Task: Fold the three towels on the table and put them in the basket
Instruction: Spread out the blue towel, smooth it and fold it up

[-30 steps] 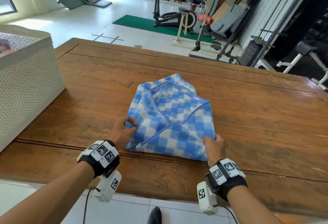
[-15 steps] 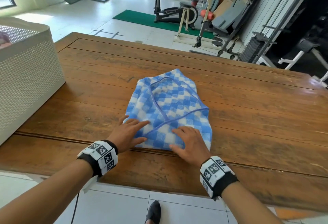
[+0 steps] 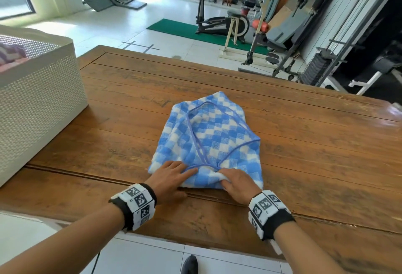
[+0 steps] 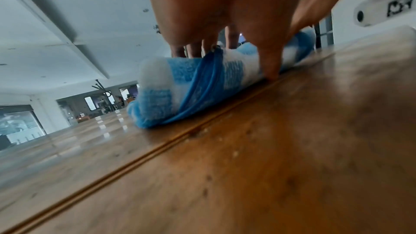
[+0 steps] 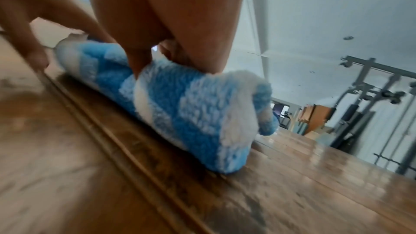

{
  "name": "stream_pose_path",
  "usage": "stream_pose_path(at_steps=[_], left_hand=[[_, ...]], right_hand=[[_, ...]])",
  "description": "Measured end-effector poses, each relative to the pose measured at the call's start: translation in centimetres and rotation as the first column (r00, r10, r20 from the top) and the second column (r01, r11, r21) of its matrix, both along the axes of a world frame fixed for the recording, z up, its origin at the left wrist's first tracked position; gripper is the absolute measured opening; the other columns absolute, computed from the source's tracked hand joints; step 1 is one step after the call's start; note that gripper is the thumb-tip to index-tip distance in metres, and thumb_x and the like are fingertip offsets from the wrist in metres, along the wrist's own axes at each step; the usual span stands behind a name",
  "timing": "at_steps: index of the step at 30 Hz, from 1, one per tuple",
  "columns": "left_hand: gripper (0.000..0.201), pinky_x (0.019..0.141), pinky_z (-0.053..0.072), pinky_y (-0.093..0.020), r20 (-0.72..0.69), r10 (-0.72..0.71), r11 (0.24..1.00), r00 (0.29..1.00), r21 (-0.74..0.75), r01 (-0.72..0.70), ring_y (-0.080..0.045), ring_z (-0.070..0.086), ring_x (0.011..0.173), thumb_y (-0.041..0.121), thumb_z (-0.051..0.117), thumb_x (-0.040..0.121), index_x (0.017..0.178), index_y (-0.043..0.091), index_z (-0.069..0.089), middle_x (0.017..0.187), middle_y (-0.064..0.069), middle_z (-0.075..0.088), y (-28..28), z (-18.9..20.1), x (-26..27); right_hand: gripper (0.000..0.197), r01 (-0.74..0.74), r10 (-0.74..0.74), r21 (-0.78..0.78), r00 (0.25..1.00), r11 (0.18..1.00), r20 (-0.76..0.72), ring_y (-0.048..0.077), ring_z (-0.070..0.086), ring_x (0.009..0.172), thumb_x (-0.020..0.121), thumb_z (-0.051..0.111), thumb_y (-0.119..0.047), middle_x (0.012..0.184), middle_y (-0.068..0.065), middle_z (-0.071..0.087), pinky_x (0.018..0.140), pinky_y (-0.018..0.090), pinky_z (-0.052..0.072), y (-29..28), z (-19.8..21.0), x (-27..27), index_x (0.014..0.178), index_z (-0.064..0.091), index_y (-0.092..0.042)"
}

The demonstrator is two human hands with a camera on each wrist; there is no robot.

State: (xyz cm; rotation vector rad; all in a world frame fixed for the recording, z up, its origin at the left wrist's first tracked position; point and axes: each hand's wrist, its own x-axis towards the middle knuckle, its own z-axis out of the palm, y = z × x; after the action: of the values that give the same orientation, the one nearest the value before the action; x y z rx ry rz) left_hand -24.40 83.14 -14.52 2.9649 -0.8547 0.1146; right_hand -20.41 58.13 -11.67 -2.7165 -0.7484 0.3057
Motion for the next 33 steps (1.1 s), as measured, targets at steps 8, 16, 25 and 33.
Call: stream_pose_path(at_steps=[8, 16, 25, 33], left_hand=[[0.038, 0.097, 0.043, -0.038, -0.394, 0.171, 0.939, 0.903, -0.213, -0.271, -0.027, 0.054, 0.117, 0.014, 0.046, 0.093, 0.131, 0.021, 0.051, 0.126, -0.007, 0.059, 0.1, 1.6, 4.6], [0.028, 0.094, 0.042, -0.035, -0.570, 0.239, 0.907, 0.786, -0.158, -0.390, -0.028, 0.054, 0.112, 0.025, 0.038, 0.097, 0.115, 0.011, 0.056, 0.121, -0.011, 0.060, -0.7, 2.2, 8.6], [0.056, 0.082, 0.046, -0.030, 0.178, -0.050, 0.991, 0.983, 0.130, 0.027, -0.018, 0.066, 0.088, 0.052, 0.079, 0.052, 0.097, 0.021, 0.063, 0.093, 0.002, 0.068, -1.7, 2.6, 8.7], [0.044, 0.103, 0.027, -0.033, -0.320, 0.090, 0.994, 0.943, 0.093, -0.064, -0.022, 0.048, 0.121, 0.041, 0.044, 0.097, 0.136, 0.019, 0.045, 0.132, -0.002, 0.055, -1.2, 3.6, 14.1]], right_hand=[[0.046, -0.031, 0.053, -0.093, 0.968, 0.995, 0.246, 0.031, 0.059, 0.100, 0.096, 0.046, -0.023, 0.120, 0.006, 0.055, 0.084, 0.039, 0.046, 0.5, 0.8, 0.5, 0.141, 0.037, -0.026], [0.046, -0.015, 0.091, -0.332, 0.972, 0.943, 0.216, 0.029, 0.064, 0.084, 0.092, 0.029, -0.050, 0.095, 0.009, 0.065, 0.065, 0.034, 0.047, 1.3, -0.3, 3.0, 0.121, 0.046, -0.019], [0.048, -0.014, 0.014, 0.004, 0.913, 1.000, -0.407, 0.019, 0.040, 0.062, 0.099, 0.044, -0.038, 0.057, -0.001, 0.036, 0.064, 0.033, 0.032, 0.7, 0.1, 12.8, 0.056, 0.033, -0.020], [0.037, -0.071, 0.090, -0.334, 0.995, 0.940, 0.042, 0.028, 0.056, 0.097, 0.102, 0.032, -0.036, 0.096, 0.009, 0.059, 0.076, 0.035, 0.038, 2.2, 3.9, 13.7, 0.093, 0.060, -0.013]])
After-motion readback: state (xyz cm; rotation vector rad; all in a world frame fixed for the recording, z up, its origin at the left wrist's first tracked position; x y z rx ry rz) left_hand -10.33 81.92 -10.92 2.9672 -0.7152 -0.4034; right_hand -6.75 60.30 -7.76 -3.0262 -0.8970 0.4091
